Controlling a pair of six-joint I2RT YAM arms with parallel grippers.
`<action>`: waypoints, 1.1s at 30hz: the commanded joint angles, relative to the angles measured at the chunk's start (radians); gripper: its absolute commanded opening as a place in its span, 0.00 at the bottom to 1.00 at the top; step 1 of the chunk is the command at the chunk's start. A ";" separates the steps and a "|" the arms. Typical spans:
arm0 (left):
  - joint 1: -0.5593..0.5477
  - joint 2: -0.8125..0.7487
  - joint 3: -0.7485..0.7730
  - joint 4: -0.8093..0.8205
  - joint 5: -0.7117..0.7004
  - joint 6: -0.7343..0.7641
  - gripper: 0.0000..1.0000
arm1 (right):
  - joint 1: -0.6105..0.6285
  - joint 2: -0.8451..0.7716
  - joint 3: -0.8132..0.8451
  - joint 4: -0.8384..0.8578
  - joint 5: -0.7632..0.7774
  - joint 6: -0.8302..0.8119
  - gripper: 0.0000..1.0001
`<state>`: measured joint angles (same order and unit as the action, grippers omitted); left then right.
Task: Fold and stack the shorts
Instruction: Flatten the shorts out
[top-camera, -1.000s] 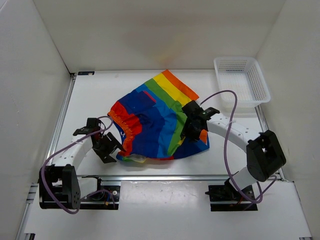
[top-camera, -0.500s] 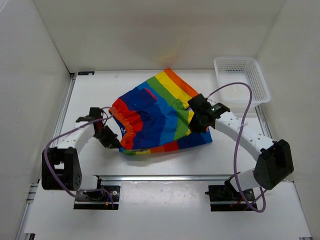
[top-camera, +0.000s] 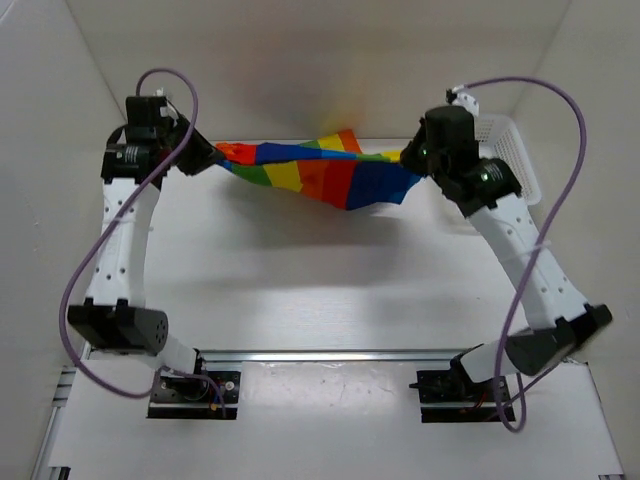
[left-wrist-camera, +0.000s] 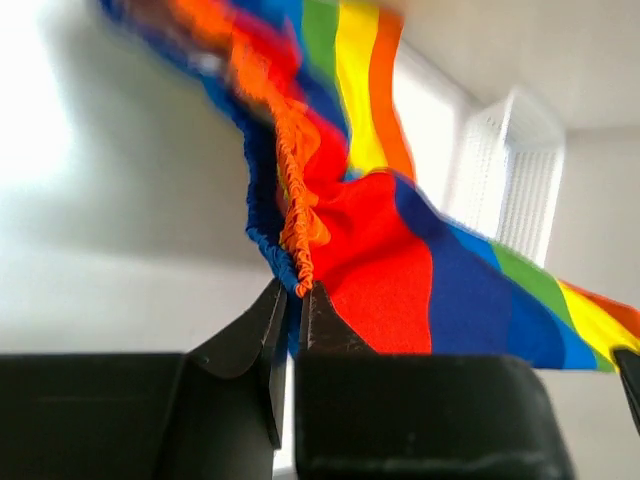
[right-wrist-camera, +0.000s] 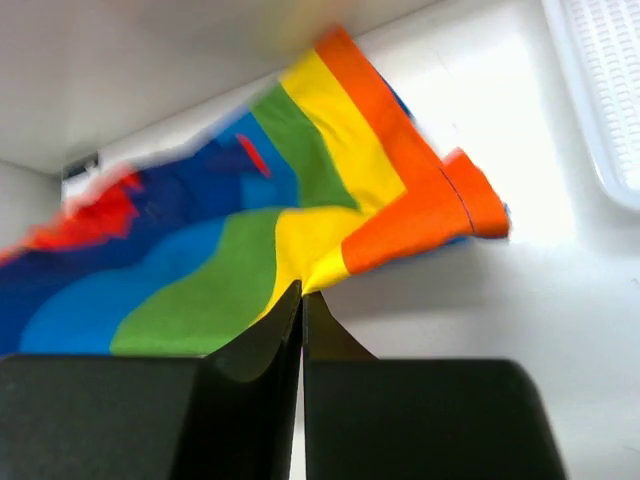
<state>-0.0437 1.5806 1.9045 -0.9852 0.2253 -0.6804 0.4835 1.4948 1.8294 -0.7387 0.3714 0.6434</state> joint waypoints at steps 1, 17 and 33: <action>-0.019 -0.117 -0.212 -0.070 -0.023 0.021 0.11 | 0.048 -0.123 -0.301 0.039 0.023 -0.038 0.01; -0.056 -0.432 -1.013 0.000 -0.072 -0.106 0.81 | 0.270 -0.636 -1.041 -0.183 0.109 0.482 0.79; -0.065 -0.040 -0.945 0.194 -0.216 -0.145 0.87 | 0.225 -0.800 -1.352 0.002 -0.236 0.848 0.80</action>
<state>-0.1001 1.4715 0.8856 -0.8501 0.0753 -0.8444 0.7284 0.7242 0.5243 -0.8070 0.2035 1.3918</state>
